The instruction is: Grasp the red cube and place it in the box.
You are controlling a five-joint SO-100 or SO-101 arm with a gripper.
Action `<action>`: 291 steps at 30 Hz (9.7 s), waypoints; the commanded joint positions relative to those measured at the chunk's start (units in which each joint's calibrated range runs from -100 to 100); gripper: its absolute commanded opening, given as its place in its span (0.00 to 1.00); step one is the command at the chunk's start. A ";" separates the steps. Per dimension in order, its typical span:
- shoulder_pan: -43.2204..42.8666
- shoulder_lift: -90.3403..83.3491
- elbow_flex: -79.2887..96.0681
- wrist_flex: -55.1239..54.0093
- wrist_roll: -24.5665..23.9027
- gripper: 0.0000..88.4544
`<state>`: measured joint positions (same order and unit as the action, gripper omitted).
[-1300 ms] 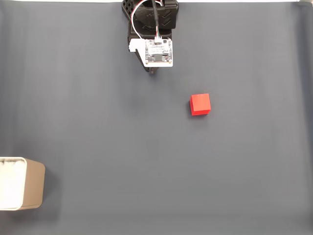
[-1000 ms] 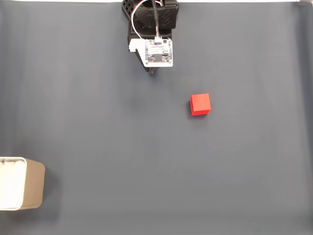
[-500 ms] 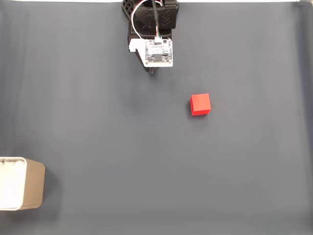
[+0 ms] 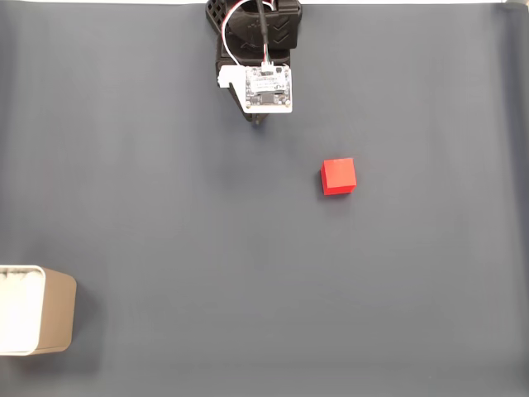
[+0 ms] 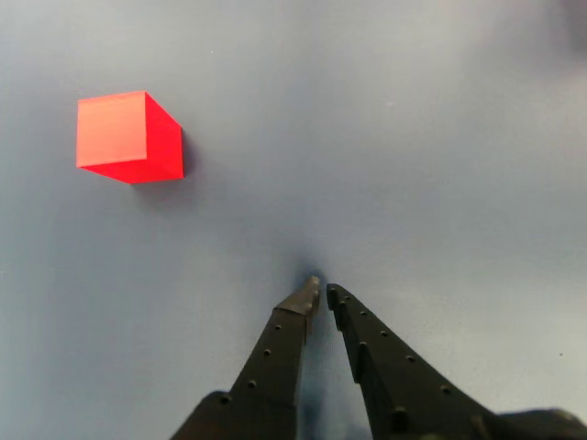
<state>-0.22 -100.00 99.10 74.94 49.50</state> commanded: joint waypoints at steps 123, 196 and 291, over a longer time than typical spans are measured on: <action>-18.10 58.67 -57.67 -12.48 -4.54 0.44; -18.46 75.48 -39.33 -41.58 -7.57 0.45; -19.88 74.00 -43.80 -40.19 -6.59 0.06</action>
<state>-19.73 -24.62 58.14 34.21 42.32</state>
